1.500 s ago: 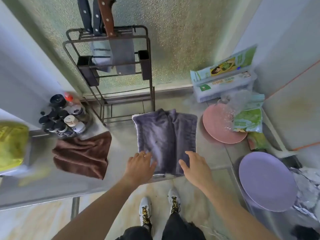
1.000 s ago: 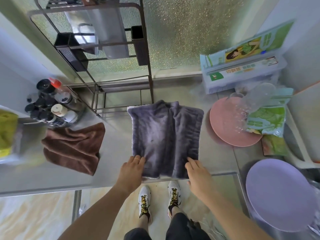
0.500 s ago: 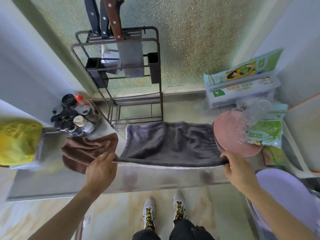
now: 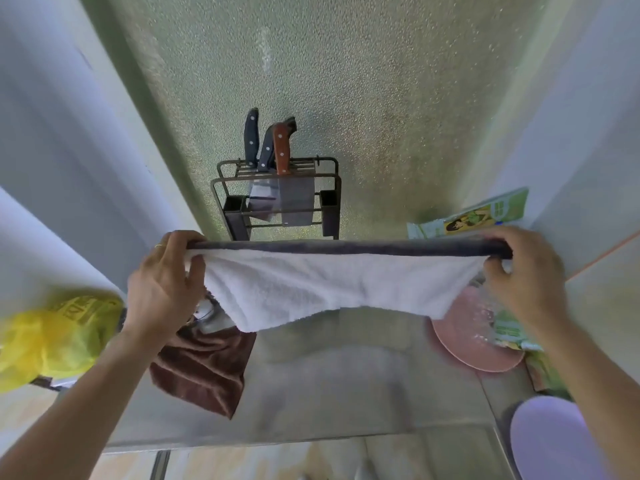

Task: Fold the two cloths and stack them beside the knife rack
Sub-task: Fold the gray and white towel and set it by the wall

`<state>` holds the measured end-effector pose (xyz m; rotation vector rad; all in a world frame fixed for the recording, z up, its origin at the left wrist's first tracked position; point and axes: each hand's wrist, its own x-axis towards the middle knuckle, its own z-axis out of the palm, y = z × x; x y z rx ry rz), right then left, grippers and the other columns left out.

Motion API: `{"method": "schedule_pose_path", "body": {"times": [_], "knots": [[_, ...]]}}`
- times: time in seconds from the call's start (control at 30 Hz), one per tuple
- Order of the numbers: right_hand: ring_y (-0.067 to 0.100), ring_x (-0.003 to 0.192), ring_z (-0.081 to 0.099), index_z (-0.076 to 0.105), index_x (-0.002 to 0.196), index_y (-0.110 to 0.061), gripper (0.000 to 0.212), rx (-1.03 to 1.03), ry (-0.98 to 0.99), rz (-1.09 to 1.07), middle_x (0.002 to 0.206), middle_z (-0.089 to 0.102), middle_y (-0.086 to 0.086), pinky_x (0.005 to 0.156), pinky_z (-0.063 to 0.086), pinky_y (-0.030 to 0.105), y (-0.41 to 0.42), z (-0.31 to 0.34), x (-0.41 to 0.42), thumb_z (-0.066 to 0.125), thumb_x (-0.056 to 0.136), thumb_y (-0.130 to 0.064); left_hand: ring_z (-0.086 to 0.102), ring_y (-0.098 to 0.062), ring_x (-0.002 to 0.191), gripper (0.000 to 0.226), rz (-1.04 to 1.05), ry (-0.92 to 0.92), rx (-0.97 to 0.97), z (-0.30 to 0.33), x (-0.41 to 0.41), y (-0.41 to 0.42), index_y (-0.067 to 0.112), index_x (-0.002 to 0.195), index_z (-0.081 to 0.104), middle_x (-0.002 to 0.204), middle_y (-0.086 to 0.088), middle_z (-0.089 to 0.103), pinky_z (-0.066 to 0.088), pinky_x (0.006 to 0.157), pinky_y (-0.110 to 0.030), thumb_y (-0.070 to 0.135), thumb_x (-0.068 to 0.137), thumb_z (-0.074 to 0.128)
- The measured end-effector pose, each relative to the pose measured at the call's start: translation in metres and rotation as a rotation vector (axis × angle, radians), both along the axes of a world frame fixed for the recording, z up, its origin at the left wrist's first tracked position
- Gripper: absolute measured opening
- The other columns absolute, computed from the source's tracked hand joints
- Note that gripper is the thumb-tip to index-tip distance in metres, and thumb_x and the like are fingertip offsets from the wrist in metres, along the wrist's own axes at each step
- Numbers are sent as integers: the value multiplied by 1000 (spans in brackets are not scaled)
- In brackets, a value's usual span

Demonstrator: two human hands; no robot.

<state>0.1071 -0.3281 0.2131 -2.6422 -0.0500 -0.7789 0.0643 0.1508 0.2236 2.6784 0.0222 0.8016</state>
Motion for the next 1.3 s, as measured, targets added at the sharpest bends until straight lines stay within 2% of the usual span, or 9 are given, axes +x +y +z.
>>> {"method": "schedule_pose_path", "body": {"times": [0.1, 0.2, 0.27, 0.47, 0.6, 0.73, 0.87, 1.07, 1.3], "knots": [[37, 92, 58, 65, 103, -8, 33, -27, -15, -4, 94, 67, 14, 76, 45, 44, -5, -8, -33, 70, 73, 4, 63, -41, 73, 25, -17, -39, 58, -5, -31, 12, 9, 114, 57, 89, -16, 68, 50, 55, -46, 12, 90, 55], [36, 88, 57, 65, 100, -8, 34, -15, 51, 7, 91, 66, 14, 71, 42, 41, -6, -58, -70, 71, 70, 7, 64, -37, 83, 29, -52, 2, 127, -48, -64, 19, 8, 110, 62, 94, -12, 68, 52, 58, -44, 15, 83, 55], [32, 86, 58, 65, 97, -11, 30, -64, 140, 39, 89, 65, 10, 68, 42, 39, -2, -105, -91, 68, 70, 2, 63, -33, 89, 29, -100, 143, 152, -97, -80, 24, 9, 109, 63, 98, -9, 67, 54, 63, -43, 15, 82, 54], [34, 81, 65, 67, 100, -17, 59, -210, 620, 197, 92, 64, 6, 52, 55, 42, 5, -229, -136, 75, 51, 17, 68, -32, 76, 38, -151, 653, 247, -218, -117, 23, 14, 110, 65, 88, -5, 68, 57, 56, -37, 13, 74, 53], [28, 76, 68, 70, 95, -20, 64, -339, 755, 229, 93, 66, 3, 49, 53, 36, 4, -241, -167, 75, 42, 15, 65, -27, 69, 39, -175, 766, 363, -236, -150, 22, 14, 108, 65, 78, -1, 64, 54, 52, -35, 6, 72, 51], [26, 80, 68, 72, 93, -19, 63, -322, 803, 200, 94, 68, 0, 54, 55, 31, -6, -238, -183, 81, 41, 15, 69, -24, 76, 25, -165, 877, 302, -238, -168, 28, 19, 98, 67, 85, 2, 68, 58, 55, -35, 12, 77, 77], [29, 85, 63, 68, 99, -15, 50, -325, 758, 152, 96, 63, 3, 54, 55, 38, -4, -239, -156, 76, 57, 10, 73, -27, 88, 24, -100, 862, 190, -230, -143, 22, 16, 112, 71, 103, -2, 75, 61, 71, -42, 16, 87, 72], [35, 70, 62, 69, 100, -6, 52, -405, 719, 84, 87, 66, 13, 47, 48, 39, 21, -232, -77, 76, 52, 15, 70, -38, 82, 31, -22, 831, 201, -234, -60, 14, 11, 114, 64, 105, -10, 70, 56, 62, -44, 8, 83, 70], [35, 75, 64, 65, 111, -3, 42, -387, 783, 29, 92, 67, 16, 52, 55, 43, 21, -257, -2, 71, 71, 9, 68, -36, 99, 26, 72, 813, 87, -255, 16, 12, 13, 120, 60, 108, -10, 67, 55, 74, -46, 18, 95, 57]]}}
